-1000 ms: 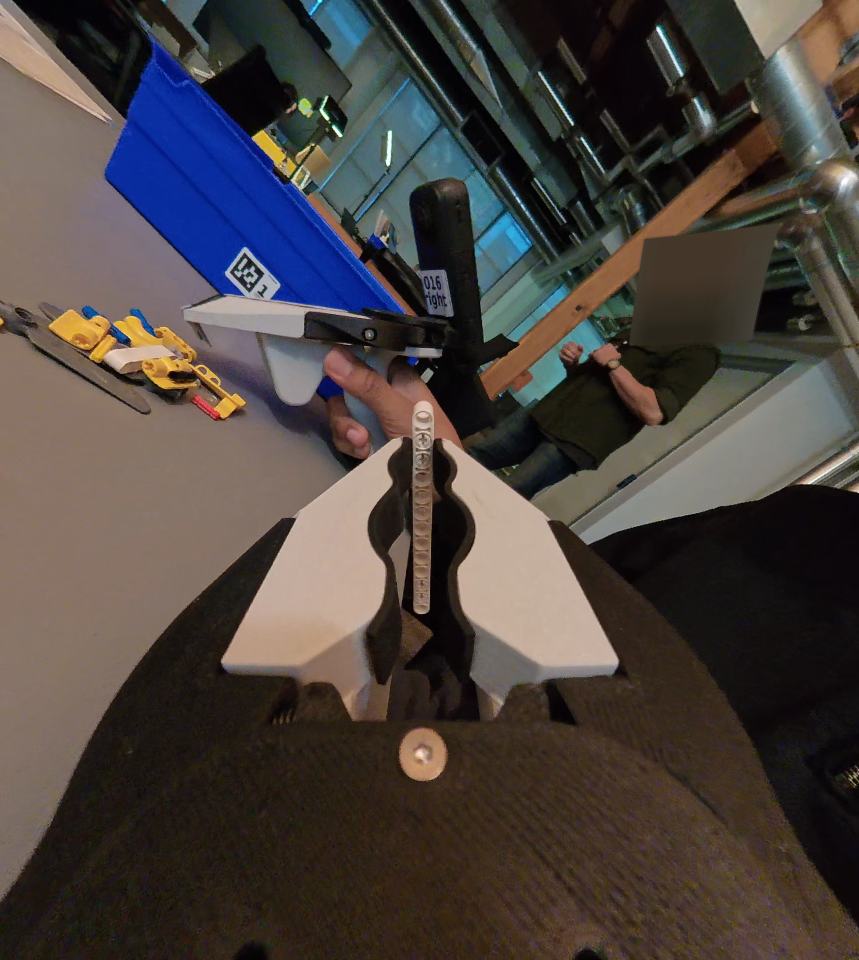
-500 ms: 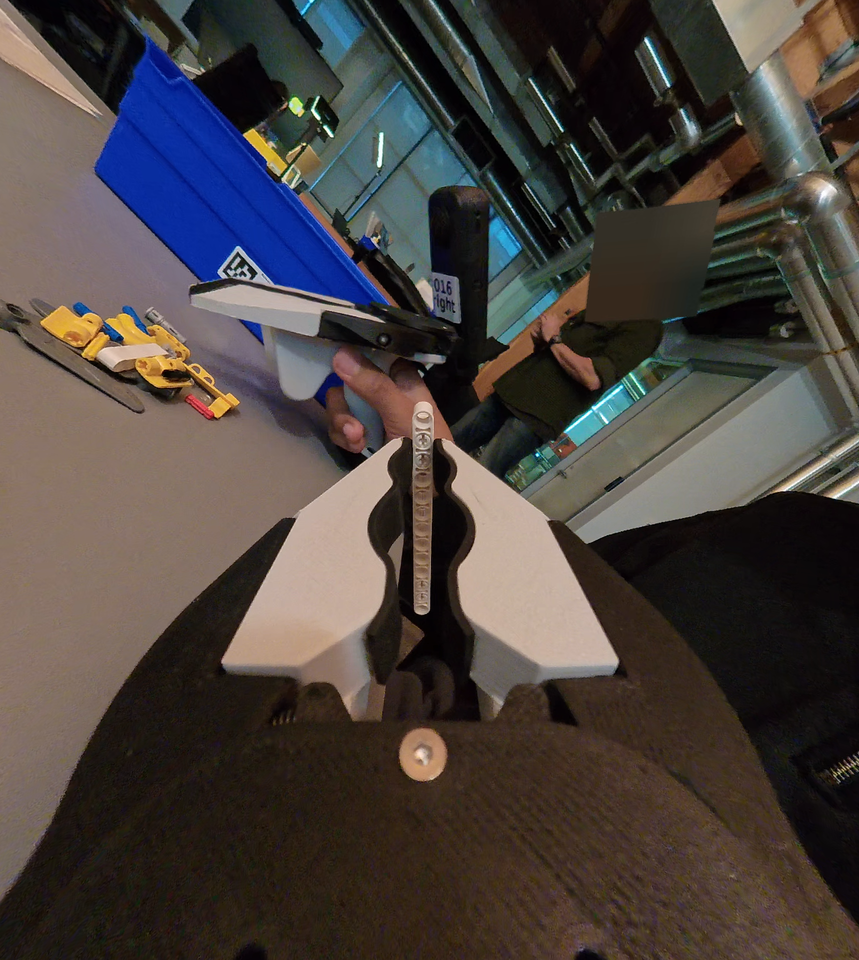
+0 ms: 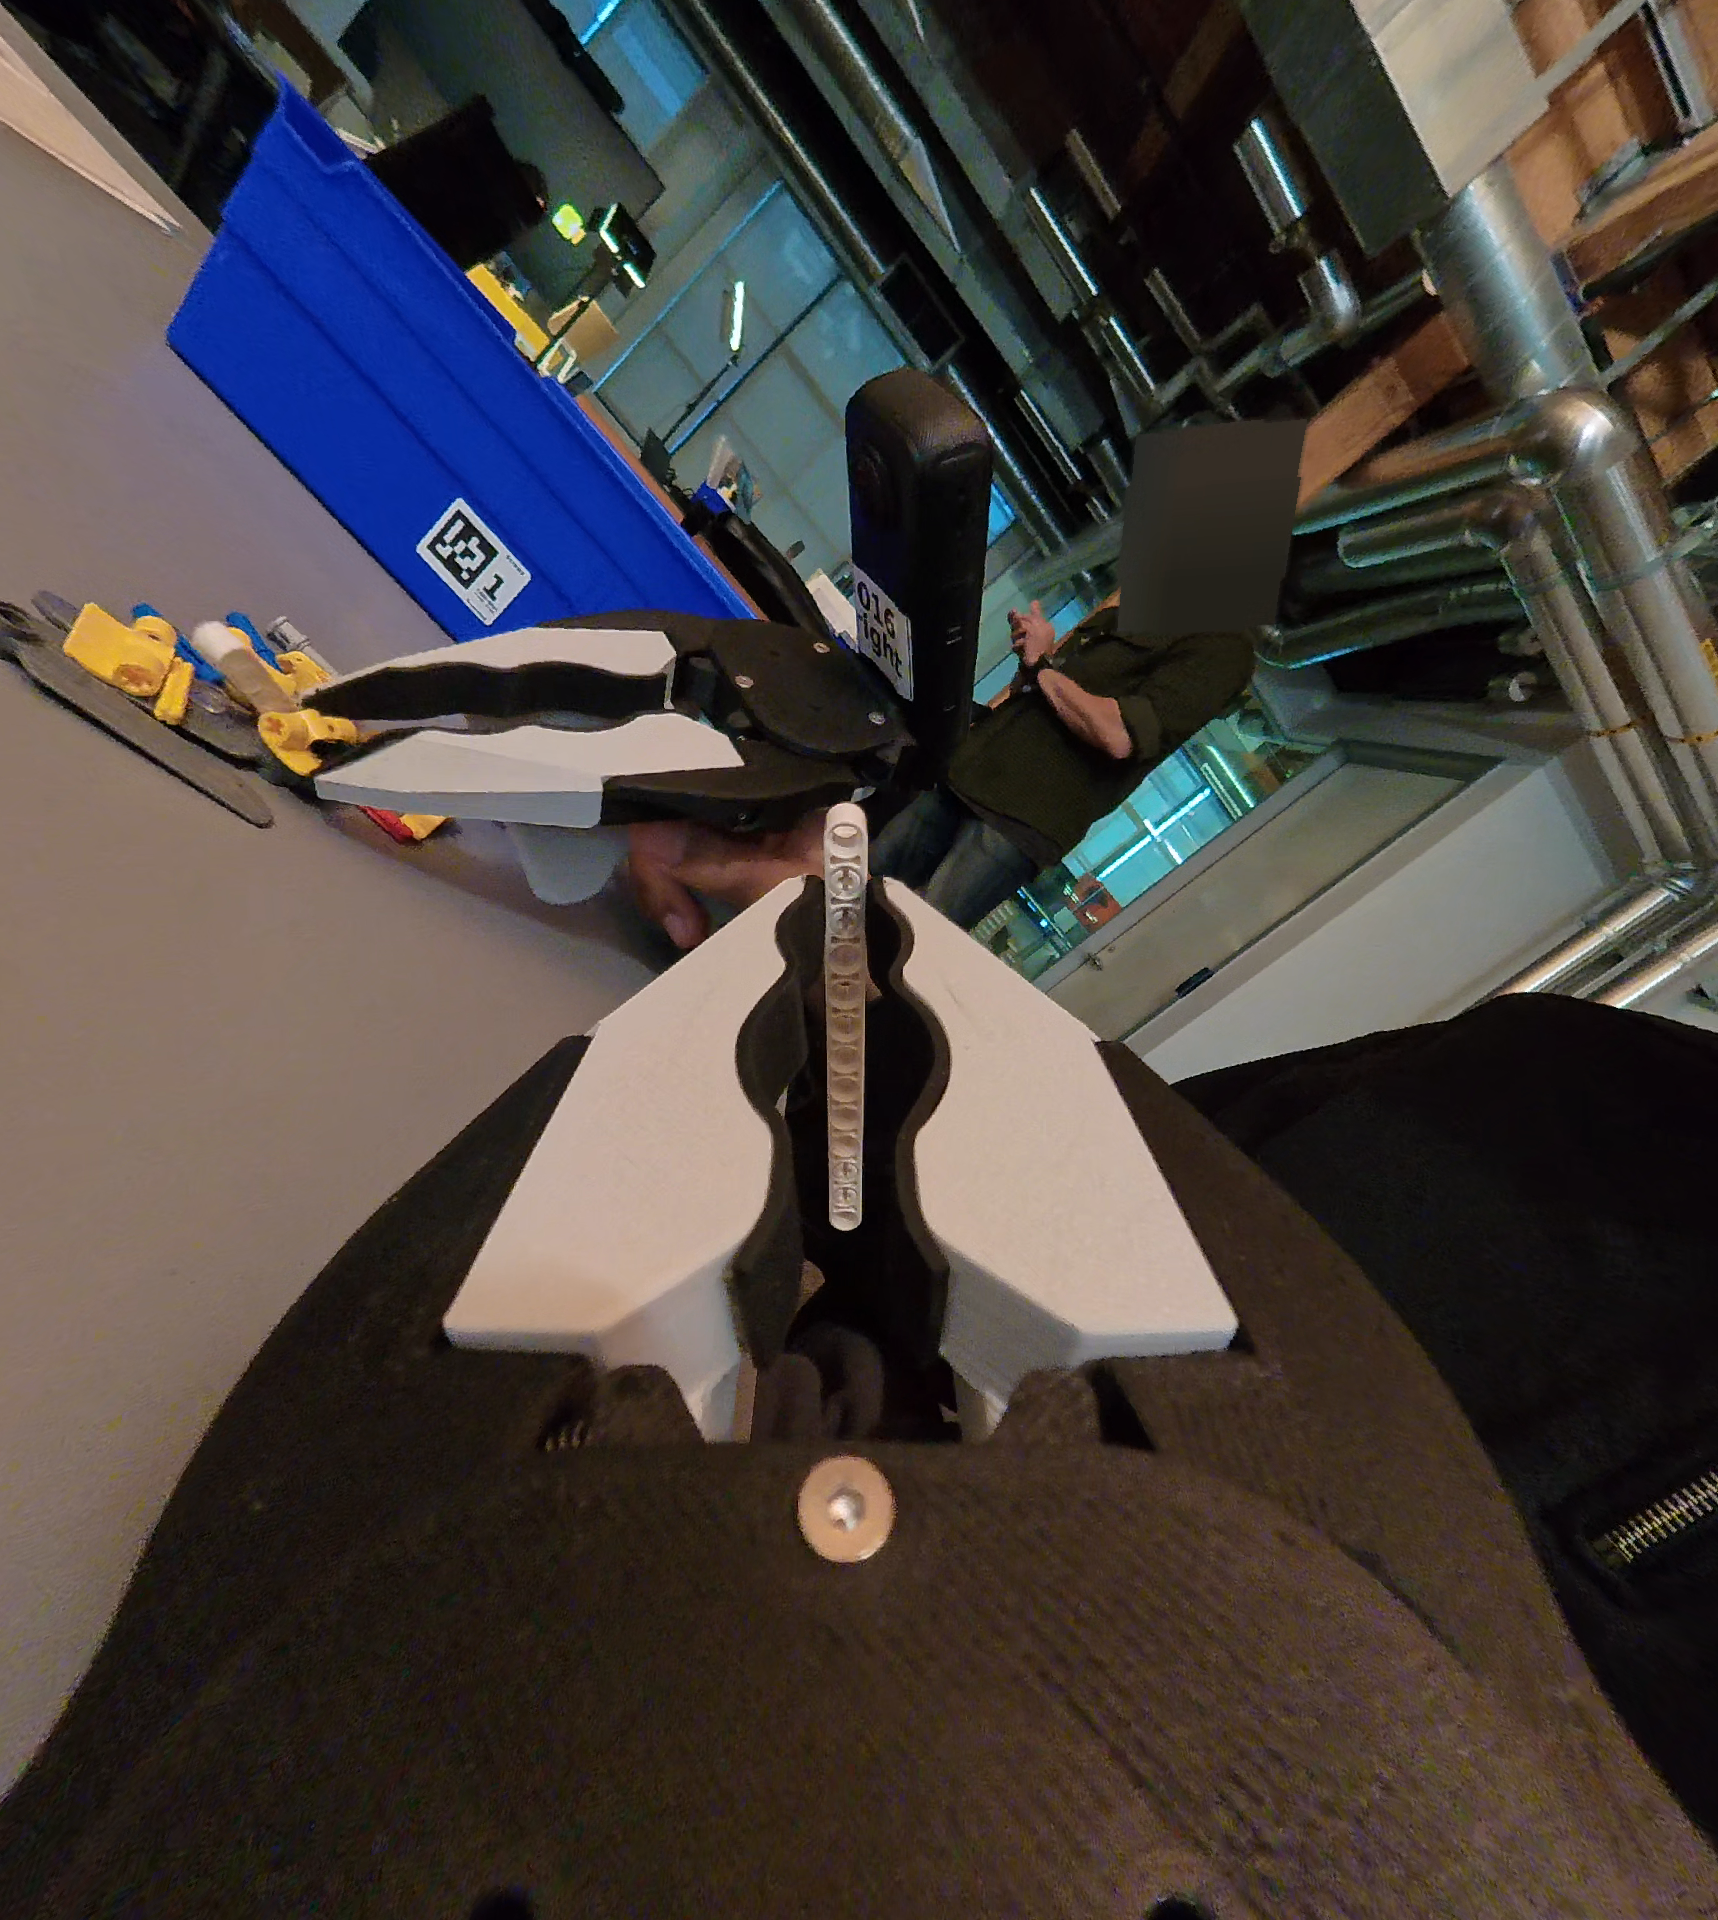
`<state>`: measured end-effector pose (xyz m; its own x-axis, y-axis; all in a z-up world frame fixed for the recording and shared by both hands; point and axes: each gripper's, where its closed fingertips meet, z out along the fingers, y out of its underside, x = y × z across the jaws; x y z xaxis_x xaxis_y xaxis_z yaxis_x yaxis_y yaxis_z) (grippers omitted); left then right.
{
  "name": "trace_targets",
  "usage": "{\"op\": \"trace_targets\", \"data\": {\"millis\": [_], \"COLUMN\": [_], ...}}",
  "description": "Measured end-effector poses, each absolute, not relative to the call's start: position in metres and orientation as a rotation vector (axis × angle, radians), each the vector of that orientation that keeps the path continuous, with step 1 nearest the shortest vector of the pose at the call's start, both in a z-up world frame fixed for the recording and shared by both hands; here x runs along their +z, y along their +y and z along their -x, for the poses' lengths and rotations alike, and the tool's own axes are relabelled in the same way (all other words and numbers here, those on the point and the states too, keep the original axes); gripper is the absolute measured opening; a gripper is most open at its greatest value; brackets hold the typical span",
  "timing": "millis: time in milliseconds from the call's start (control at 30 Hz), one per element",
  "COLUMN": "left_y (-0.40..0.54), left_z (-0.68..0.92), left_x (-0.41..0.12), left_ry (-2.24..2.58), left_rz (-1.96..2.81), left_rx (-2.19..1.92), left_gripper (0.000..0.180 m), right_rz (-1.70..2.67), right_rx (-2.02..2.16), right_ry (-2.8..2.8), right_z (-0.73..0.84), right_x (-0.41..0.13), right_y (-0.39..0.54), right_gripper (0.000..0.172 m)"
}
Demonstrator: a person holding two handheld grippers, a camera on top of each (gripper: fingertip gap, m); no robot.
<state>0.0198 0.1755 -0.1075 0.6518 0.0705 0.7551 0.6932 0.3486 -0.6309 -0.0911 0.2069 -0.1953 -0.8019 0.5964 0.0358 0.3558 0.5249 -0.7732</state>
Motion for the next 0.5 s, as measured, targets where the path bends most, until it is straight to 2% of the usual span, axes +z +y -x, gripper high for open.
{"op": "trace_targets", "data": {"millis": [500], "left_y": [0.173], "left_z": [-0.019], "left_x": [-0.106], "left_ry": [-0.786], "left_rz": [1.14], "left_rx": [-0.483], "left_gripper": [0.002], "right_rz": [0.892], "right_rx": [1.075], "right_ry": [-2.377], "right_z": [0.106], "right_x": [-0.185], "right_y": [0.24], "right_gripper": [0.015]}}
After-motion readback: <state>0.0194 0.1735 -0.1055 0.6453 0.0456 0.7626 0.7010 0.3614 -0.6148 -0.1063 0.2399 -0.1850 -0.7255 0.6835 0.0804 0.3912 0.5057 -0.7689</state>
